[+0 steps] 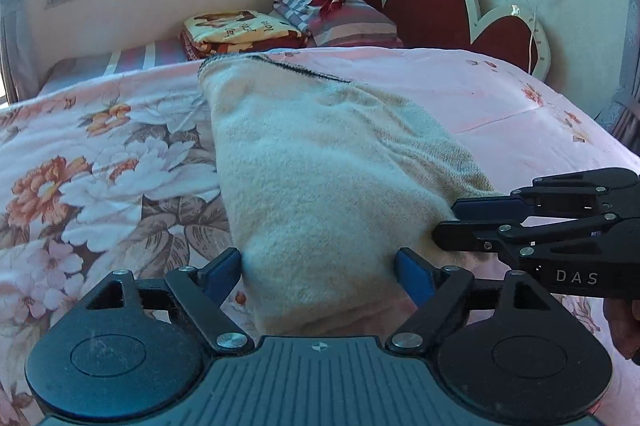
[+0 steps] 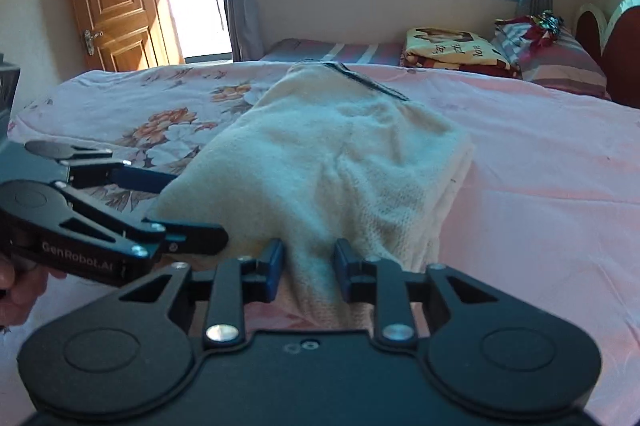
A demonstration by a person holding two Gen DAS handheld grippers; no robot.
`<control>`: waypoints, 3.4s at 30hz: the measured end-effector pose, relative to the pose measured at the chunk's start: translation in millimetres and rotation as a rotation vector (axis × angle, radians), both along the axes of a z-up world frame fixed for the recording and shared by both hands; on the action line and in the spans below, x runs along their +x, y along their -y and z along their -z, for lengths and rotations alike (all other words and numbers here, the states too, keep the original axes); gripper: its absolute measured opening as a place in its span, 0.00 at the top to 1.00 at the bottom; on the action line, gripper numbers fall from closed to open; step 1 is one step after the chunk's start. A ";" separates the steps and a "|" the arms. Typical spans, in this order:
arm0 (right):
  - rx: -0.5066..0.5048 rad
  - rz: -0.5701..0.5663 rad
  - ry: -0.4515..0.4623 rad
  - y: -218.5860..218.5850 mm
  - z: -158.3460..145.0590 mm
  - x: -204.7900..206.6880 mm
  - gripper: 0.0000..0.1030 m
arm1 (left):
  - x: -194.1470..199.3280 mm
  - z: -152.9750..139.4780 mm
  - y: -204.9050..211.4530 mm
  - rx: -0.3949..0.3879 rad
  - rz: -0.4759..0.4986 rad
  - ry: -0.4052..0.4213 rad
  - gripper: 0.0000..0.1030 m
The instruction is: Fold small clothes
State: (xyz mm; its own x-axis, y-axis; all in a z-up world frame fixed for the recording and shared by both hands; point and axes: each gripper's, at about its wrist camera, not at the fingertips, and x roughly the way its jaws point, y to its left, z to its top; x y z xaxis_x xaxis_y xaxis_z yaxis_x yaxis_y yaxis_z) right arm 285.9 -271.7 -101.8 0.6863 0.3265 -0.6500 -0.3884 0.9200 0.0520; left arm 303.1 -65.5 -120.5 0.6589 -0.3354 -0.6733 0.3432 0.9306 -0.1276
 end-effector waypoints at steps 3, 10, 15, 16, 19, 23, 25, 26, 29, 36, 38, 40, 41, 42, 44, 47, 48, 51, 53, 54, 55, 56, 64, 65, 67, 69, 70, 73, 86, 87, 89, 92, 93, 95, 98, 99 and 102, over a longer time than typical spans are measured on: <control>-0.008 0.008 0.012 -1.3 2.0 -2.5 0.74 | -4.5 7.6 -0.9 -0.009 0.001 -0.017 0.19; 0.053 0.055 0.061 2.0 -23.5 -21.1 0.73 | -27.5 -1.7 12.2 0.110 0.033 0.018 0.19; 0.056 0.057 0.112 7.4 -40.2 -35.6 0.73 | -39.2 -37.6 -6.9 0.035 -0.007 0.084 0.19; 0.056 0.066 0.111 9.7 -40.4 -36.4 0.73 | -38.3 -43.2 -10.9 0.017 -0.019 0.093 0.19; 0.046 0.083 0.092 13.9 -33.2 -35.7 0.73 | -27.3 -45.9 -18.4 -0.009 -0.051 0.096 0.19; -0.017 0.091 0.057 10.8 -16.7 -25.5 0.77 | -3.3 -22.4 -20.5 0.024 -0.086 -0.003 0.19; -0.042 0.103 -0.004 11.0 -6.0 -13.9 0.77 | 2.8 -13.7 -23.0 0.008 -0.080 -0.041 0.18; -0.032 0.106 -0.004 12.0 -7.0 -12.9 0.78 | 2.8 -15.1 -23.8 0.005 -0.085 -0.039 0.17; 0.028 0.128 0.042 19.4 -22.3 -15.7 0.72 | 1.8 -25.2 -23.6 0.024 -0.084 0.010 0.16; 0.214 0.210 -0.150 50.8 -4.3 34.0 0.54 | 22.0 -24.7 -28.6 -0.026 -0.091 -0.026 0.16; 0.269 0.197 -0.176 56.9 1.5 41.0 0.74 | 24.5 -21.3 -28.6 -0.041 -0.095 -0.039 0.15; 0.249 0.160 -0.115 55.5 -7.5 35.2 0.79 | 26.0 -20.0 -27.9 -0.052 -0.099 -0.045 0.15; 0.256 0.160 -0.094 58.0 -11.8 31.5 0.79 | 26.3 -20.1 -27.0 -0.057 -0.097 -0.044 0.15; 0.273 0.175 -0.085 63.9 -14.5 28.6 0.80 | 26.7 -19.6 -25.8 -0.063 -0.092 -0.043 0.15; 0.299 0.204 -0.110 72.9 -7.0 29.2 0.80 | 29.0 -16.3 -21.1 -0.062 -0.079 -0.056 0.14; 0.316 0.205 -0.191 74.0 13.4 37.4 0.76 | 31.8 -14.1 -16.4 -0.042 -0.082 -0.063 0.12; 0.318 0.204 -0.196 75.0 9.4 38.2 0.73 | 31.9 -16.7 -17.4 -0.044 -0.081 -0.059 0.12; 0.317 0.254 -0.069 82.1 -15.8 25.9 0.74 | 33.1 -28.4 -26.9 -0.056 -0.098 -0.018 0.12; 0.278 0.250 -0.003 80.0 -30.4 24.6 0.83 | 40.0 -33.7 -34.7 -0.061 -0.124 0.001 0.11; 0.274 0.234 -0.010 76.9 -31.5 29.3 0.83 | 46.0 -33.9 -36.8 -0.056 -0.139 -0.005 0.12; 0.262 0.227 -0.018 72.7 -29.2 34.2 0.83 | 52.1 -33.2 -37.5 -0.052 -0.149 -0.016 0.12; 0.241 0.224 -0.027 68.4 -25.8 39.0 0.81 | 57.0 -32.1 -37.6 -0.054 -0.152 -0.021 0.12; 0.274 0.279 -0.163 84.3 -6.1 60.1 0.77 | 69.3 -26.7 -32.9 0.005 -0.110 -0.052 0.12; 0.340 0.286 -0.181 93.8 -6.5 60.2 0.68 | 69.7 -26.8 -34.2 0.000 -0.106 -0.056 0.12; 0.484 0.303 -0.233 115.9 -0.9 65.4 0.37 | 71.8 -25.9 -36.3 -0.016 -0.094 -0.070 0.12; 0.606 0.295 -0.301 132.4 6.7 74.6 0.19 | 75.4 -25.7 -37.4 -0.047 -0.070 -0.096 0.12; 0.639 0.294 -0.343 137.2 11.4 79.4 0.20 | 78.0 -25.0 -38.2 -0.086 -0.045 -0.122 0.12; 0.711 0.267 -0.458 144.3 27.5 93.1 0.21 | 88.1 -17.1 -36.3 -0.148 -0.018 -0.217 0.11; 0.668 0.140 -0.501 127.3 27.9 120.3 0.25 | 116.9 9.4 -28.6 -0.248 0.019 -0.320 0.06; 0.666 0.135 -0.501 126.3 28.0 121.6 0.24 | 117.7 10.5 -28.8 -0.245 0.021 -0.318 0.03; 0.666 0.126 -0.499 124.7 27.4 123.2 0.24 | 120.9 11.8 -28.9 -0.250 0.037 -0.319 0.00; 0.672 0.118 -0.498 126.8 26.4 120.6 0.24 | 123.7 12.0 -28.2 -0.244 0.058 -0.311 0.00; 0.671 0.115 -0.497 127.6 26.1 119.9 0.25 | 124.5 11.9 -28.5 -0.244 0.064 -0.311 0.00; 0.672 0.111 -0.493 129.7 26.5 118.5 0.26 | 126.2 12.2 -29.9 -0.253 0.077 -0.312 0.00; 0.676 0.104 -0.482 133.6 29.7 116.4 0.27 | 126.6 12.9 -32.4 -0.259 0.095 -0.310 0.00; 0.676 0.107 -0.479 136.0 29.6 114.2 0.30 | 126.8 13.3 -33.1 -0.264 0.099 -0.311 0.00; 0.672 0.130 -0.486 142.1 27.0 111.7 0.34 | 128.0 14.9 -40.7 -0.300 0.111 -0.323 0.00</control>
